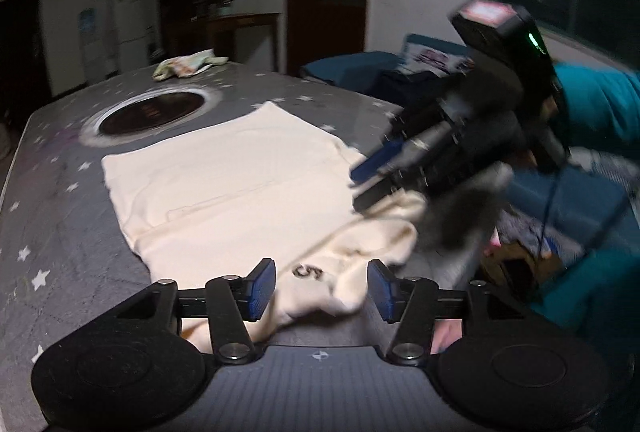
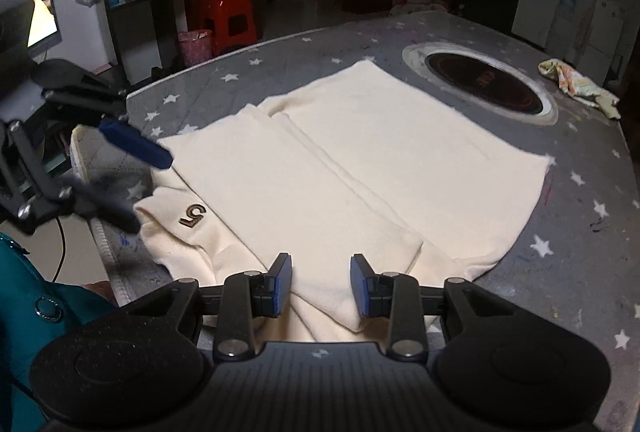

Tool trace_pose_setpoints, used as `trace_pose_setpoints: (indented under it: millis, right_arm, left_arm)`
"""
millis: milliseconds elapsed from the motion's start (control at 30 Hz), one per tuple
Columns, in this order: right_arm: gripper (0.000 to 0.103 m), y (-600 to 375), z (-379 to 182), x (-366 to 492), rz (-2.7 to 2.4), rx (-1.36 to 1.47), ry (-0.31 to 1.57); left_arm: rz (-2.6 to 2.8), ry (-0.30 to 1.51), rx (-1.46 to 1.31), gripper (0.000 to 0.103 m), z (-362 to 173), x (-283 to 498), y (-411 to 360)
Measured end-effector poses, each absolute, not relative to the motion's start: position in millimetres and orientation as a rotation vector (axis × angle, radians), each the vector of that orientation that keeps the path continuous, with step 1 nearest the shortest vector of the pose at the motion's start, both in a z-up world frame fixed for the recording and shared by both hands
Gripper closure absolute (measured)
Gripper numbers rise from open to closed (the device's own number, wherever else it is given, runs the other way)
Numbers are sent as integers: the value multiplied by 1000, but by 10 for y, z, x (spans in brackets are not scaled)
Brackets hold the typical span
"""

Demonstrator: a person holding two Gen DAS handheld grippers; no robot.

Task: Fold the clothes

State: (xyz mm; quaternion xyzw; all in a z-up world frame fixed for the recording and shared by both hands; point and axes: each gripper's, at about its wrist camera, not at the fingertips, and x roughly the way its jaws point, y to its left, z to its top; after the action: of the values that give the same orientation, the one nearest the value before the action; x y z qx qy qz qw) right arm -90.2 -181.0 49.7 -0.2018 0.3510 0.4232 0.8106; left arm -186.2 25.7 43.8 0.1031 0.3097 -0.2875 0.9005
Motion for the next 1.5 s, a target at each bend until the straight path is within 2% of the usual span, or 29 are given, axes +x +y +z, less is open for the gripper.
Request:
trace_pose_setpoints:
  millis: [200,333,367,433,500,833,933,1000,1100,1167,1233,1500]
  right_arm:
    - [67,-1884,557,-1006,902,-471,742]
    - [63,-1929,582,-1081,898,-506,740]
    - [61,-1944,597,-1105,899,-518,736]
    - [58,-1972,623,-1152,904,-539,725]
    - [50,-2003,645,-1204,912,-560,716]
    - [48,-1845,504,-1423,1007,-610,620]
    - [54,-1760,410,-1390,1006,-608,606]
    - [72,-1726,363,-1373,992,-616,608]
    - [86,-1720,361,-1318,977,-610,617]
    - [88,-1740,401,-1277,981,-583,629]
    - [90,-1755,433,-1238,984,-558,643]
    - [90,-1761,520,-1078,967,-492,688]
  left_arm:
    - [-568,628,332,50,247,-1859,183]
    - [-558,606,342,81,222,-1816,177]
    - [-556,601,330,87,233,-1801,191]
    - [-553,592,300,87,268,-1766,225]
    - [-545,587,260,87,316,-1694,264]
    - [-539,605,132,87,383,-1352,328]
    - [-540,608,130,84,368,-1356,349]
    - [-541,607,136,81,361,-1400,364]
    - [-550,599,165,76,349,-1509,392]
    - [-551,595,194,66,329,-1581,407]
    - [-542,585,234,60,301,-1649,409]
    - [-516,579,373,59,143,-1760,421]
